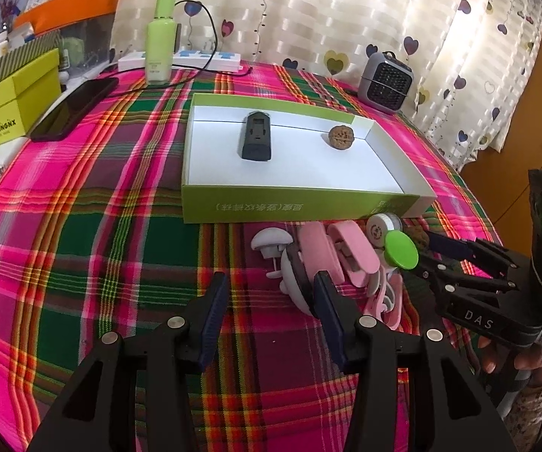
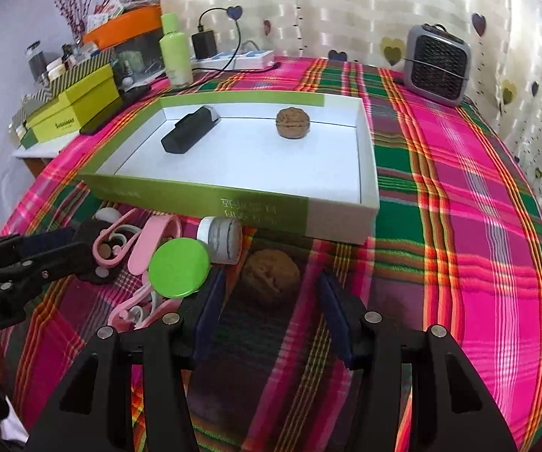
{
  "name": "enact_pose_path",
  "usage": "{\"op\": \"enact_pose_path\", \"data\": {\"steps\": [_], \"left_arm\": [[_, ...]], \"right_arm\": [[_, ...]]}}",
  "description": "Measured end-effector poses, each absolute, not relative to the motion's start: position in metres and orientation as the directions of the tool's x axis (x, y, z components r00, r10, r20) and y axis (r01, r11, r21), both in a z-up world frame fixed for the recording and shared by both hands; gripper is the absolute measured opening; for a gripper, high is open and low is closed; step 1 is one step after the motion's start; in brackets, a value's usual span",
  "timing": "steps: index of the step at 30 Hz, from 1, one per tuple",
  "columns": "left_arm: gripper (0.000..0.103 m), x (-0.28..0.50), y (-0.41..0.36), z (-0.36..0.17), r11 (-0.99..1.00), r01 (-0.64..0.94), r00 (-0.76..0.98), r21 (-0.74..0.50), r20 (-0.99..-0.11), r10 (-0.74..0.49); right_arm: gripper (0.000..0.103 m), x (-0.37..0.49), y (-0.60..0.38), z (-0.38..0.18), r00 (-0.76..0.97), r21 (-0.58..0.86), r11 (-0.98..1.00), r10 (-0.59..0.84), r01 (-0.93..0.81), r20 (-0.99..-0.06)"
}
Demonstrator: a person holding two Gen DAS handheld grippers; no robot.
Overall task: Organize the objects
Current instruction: 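Grasp the second walnut with the right gripper while the left gripper moves toward the pink clips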
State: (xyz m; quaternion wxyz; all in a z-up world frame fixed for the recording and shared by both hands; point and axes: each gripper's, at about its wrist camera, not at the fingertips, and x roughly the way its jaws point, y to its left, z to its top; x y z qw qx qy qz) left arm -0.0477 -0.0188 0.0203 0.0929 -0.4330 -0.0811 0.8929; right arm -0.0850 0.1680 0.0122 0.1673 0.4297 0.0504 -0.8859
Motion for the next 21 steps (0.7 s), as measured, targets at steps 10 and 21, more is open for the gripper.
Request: {"op": "enact_pose_path", "data": {"steps": [10,21], "left_arm": [[0.046,-0.050,-0.023,0.020,-0.975,-0.085,-0.609,-0.207,-0.763,0.215],[0.046,-0.056,-0.011,0.016,-0.971,-0.129,-0.600,-0.203,-0.763,0.240]], "right_arm": [[0.046,-0.085,0.171,0.014,-0.588,0.043,-0.945,-0.238,0.325,-0.773],[0.032,-0.085,0.178,0.016,-0.592,0.074,-0.947,-0.256,0.314,-0.764]]}}
